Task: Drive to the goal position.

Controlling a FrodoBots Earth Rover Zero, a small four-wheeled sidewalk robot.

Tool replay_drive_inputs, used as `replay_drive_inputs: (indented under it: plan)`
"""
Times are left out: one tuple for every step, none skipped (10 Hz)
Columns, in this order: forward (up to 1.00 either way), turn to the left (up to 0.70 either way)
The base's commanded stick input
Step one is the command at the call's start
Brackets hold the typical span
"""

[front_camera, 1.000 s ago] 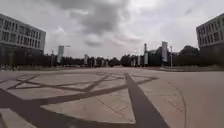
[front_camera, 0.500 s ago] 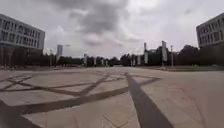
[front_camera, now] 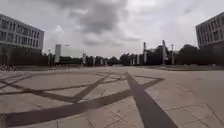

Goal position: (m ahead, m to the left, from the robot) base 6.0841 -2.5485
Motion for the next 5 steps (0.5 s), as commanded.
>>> replay_drive_inputs:
  plan:
    - [0.7, 0.0]
    - [0.7, 0.0]
    - [0.7, 0.0]
    - [0.7, 0.0]
    - [0.7, 0.0]
